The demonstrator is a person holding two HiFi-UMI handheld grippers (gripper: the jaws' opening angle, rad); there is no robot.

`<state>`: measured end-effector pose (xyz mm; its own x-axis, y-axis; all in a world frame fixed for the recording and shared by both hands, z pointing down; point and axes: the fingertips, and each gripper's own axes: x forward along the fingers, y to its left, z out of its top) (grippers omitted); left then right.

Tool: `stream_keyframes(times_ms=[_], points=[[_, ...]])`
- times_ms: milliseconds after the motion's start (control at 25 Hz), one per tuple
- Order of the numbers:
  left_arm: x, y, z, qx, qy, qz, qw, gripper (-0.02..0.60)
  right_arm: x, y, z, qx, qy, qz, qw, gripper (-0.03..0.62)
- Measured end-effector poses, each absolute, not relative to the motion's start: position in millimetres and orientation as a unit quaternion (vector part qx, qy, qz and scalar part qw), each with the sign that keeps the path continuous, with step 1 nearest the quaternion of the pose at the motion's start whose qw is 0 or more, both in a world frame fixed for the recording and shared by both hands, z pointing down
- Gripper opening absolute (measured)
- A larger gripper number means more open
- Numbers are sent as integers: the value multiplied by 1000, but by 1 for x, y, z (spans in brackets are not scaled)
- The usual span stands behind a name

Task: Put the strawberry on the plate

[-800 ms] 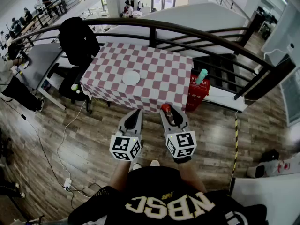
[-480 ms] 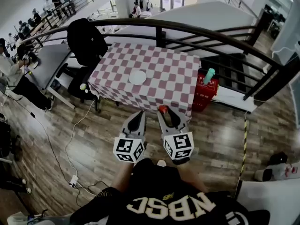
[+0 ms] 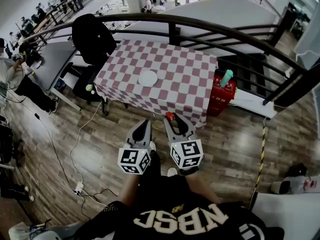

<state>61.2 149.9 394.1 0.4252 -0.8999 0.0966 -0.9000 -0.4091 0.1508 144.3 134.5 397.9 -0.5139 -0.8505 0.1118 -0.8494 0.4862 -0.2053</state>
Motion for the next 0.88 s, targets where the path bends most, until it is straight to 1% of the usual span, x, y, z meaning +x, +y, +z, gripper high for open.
stream_keyframes(times_ms=[320,600,880], points=[[42,82,404,842,-529,-10,100,9,135,80,411,-506,854,-118,-15,143],[20,8,390,857,-508,-15,87,9,137,1,403,-546,830,-105,-30,143],[-25,-51,404,858,-503,-8,101,9,100,-63,412,-550,827,-88,-76,143]])
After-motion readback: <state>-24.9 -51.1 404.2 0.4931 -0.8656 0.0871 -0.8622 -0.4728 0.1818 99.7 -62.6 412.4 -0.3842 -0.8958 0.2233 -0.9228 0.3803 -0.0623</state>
